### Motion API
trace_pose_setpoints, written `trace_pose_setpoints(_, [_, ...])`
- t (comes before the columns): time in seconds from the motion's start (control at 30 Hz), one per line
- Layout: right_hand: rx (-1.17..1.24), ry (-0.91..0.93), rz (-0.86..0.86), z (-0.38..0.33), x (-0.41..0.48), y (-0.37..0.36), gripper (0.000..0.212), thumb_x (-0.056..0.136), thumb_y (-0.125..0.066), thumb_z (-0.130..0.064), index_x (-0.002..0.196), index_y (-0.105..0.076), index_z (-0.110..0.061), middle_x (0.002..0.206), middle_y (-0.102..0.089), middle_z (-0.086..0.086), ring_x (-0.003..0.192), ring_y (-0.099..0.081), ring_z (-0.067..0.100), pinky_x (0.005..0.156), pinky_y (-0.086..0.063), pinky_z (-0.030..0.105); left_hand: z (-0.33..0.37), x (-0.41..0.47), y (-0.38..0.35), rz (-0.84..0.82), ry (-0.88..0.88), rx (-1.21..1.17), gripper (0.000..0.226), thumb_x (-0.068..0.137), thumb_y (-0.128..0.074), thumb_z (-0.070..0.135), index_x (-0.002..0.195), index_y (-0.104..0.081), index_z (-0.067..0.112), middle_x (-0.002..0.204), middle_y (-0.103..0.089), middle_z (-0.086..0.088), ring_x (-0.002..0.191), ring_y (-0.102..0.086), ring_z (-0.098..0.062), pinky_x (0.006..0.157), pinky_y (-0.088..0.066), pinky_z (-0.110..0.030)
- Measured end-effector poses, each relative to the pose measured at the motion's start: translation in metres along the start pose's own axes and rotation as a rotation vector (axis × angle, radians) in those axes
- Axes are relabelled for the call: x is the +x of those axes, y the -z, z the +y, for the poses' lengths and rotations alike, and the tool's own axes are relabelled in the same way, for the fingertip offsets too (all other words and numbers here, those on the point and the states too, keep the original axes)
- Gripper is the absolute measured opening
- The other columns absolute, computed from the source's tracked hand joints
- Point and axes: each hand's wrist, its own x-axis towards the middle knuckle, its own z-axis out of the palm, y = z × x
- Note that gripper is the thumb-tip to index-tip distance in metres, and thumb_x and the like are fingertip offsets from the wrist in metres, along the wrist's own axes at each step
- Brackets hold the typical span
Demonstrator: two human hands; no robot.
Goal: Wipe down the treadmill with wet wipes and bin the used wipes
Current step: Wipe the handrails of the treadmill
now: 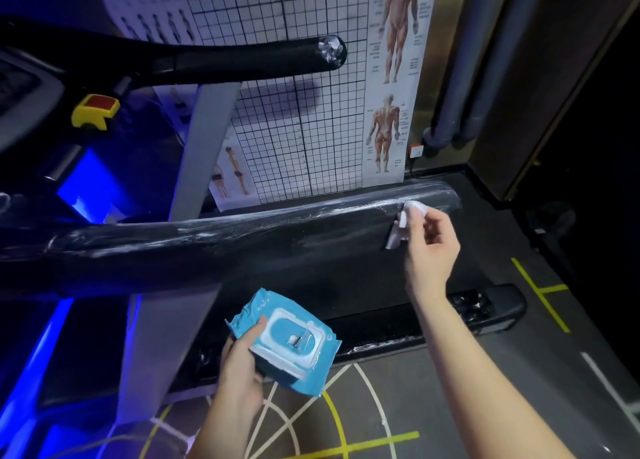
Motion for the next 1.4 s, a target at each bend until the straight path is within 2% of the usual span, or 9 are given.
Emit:
trace_pose_setpoints(0.2, [-0.039, 0.028, 0.107, 0.003, 0.035, 0.034, 0.016, 0.096, -0.069, -0.032, 0.097, -0.069, -0.016, 0.084, -0.070, 0.021, 0.081, -0.065, 0.041, 0.078, -0.051, 0.042, 0.003, -0.003, -0.008, -0.029, 0.034, -0.017, 0.054, 0.084, -0.078, 0.029, 0.135, -0.068, 0.015, 0.119, -0.078, -0.016, 0.107, -0.073, -0.042, 0.075, -0.061, -0.051])
trace_pose_setpoints(0.33, [-0.035, 0.037, 0.096, -0.009, 0.039, 0.049, 0.019, 0.097, -0.066, -0.023, 0.097, -0.068, -0.004, 0.071, -0.066, 0.005, 0.071, -0.061, 0.015, 0.074, -0.049, 0.034, 0.003, -0.005, -0.010, -0.042, 0.038, -0.011, 0.046, 0.090, -0.076, 0.027, 0.134, -0.069, 0.014, 0.118, -0.077, -0.017, 0.104, -0.073, -0.041, 0.069, -0.060, -0.045])
trace_pose_setpoints(0.43, [-0.008, 0.087, 0.026, -0.022, 0.025, 0.046, 0.019, 0.099, -0.064, -0.021, 0.096, -0.067, -0.002, 0.073, -0.064, 0.019, 0.070, -0.061, 0.026, 0.075, -0.050, 0.041, 0.003, -0.008, -0.012, -0.059, 0.049, -0.003, 0.050, 0.085, -0.077, 0.027, 0.133, -0.069, 0.014, 0.119, -0.077, -0.018, 0.104, -0.073, -0.042, 0.074, -0.059, -0.048])
trace_pose_setpoints(0.6, [-0.002, 0.050, -0.201, -0.031, -0.020, 0.008, 0.015, 0.102, -0.056, -0.008, 0.098, -0.057, 0.006, 0.069, -0.068, 0.000, 0.063, -0.064, 0.009, 0.063, -0.051, 0.022, -0.001, -0.005, -0.014, -0.081, 0.033, -0.023, 0.047, 0.090, -0.075, 0.024, 0.135, -0.068, 0.012, 0.119, -0.077, -0.017, 0.105, -0.073, -0.041, 0.069, -0.060, -0.043])
trace_pose_setpoints(0.77, [0.012, -0.086, -0.406, -0.019, -0.037, -0.033, 0.017, 0.104, -0.055, -0.024, 0.104, -0.060, -0.007, 0.090, -0.074, 0.010, 0.087, -0.074, 0.028, 0.081, -0.060, 0.050, -0.003, 0.002, -0.012, -0.078, 0.029, -0.003, 0.067, 0.071, -0.081, 0.033, 0.134, -0.068, 0.014, 0.119, -0.077, -0.017, 0.108, -0.073, -0.043, 0.079, -0.061, -0.054])
trace_pose_setpoints(0.93, [-0.027, -0.015, -0.315, -0.016, -0.044, -0.036, 0.013, 0.106, -0.051, -0.021, 0.105, -0.061, -0.013, 0.089, -0.073, -0.002, 0.080, -0.068, 0.014, 0.077, -0.056, 0.033, -0.004, 0.010, -0.001, -0.026, 0.000, 0.001, 0.059, 0.078, -0.080, 0.030, 0.133, -0.068, 0.015, 0.120, -0.077, -0.018, 0.110, -0.071, -0.046, 0.093, -0.054, -0.070])
trace_pose_setpoints(1.03, [-0.003, 0.002, -0.145, -0.016, -0.027, -0.027, 0.014, 0.107, -0.049, -0.021, 0.102, -0.058, -0.012, 0.079, -0.068, -0.002, 0.067, -0.062, 0.012, 0.068, -0.052, 0.027, -0.006, 0.008, 0.002, -0.016, -0.011, -0.028, 0.068, 0.069, -0.079, 0.032, 0.134, -0.068, 0.012, 0.122, -0.076, -0.018, 0.113, -0.071, -0.045, 0.093, -0.055, -0.062])
trace_pose_setpoints(1.17, [-0.106, 0.069, -0.125, -0.023, 0.002, -0.012, 0.016, 0.107, -0.049, -0.022, 0.101, -0.054, -0.009, 0.078, -0.065, -0.016, 0.068, -0.058, 0.003, 0.069, -0.048, 0.020, -0.008, 0.006, 0.002, 0.004, 0.000, -0.048, 0.065, 0.073, -0.079, 0.029, 0.135, -0.068, 0.010, 0.123, -0.076, -0.019, 0.114, -0.070, -0.045, 0.082, -0.060, -0.049])
trace_pose_setpoints(1.4, [-0.029, 0.031, 0.093, -0.010, 0.054, 0.023, 0.014, 0.108, -0.044, -0.026, 0.103, -0.051, -0.014, 0.078, -0.057, 0.004, 0.064, -0.053, 0.022, 0.060, -0.047, 0.037, -0.012, -0.007, -0.016, -0.020, 0.007, -0.102, 0.044, 0.098, -0.069, 0.019, 0.140, -0.063, 0.012, 0.126, -0.074, -0.017, 0.097, -0.073, -0.036, 0.048, -0.059, -0.038])
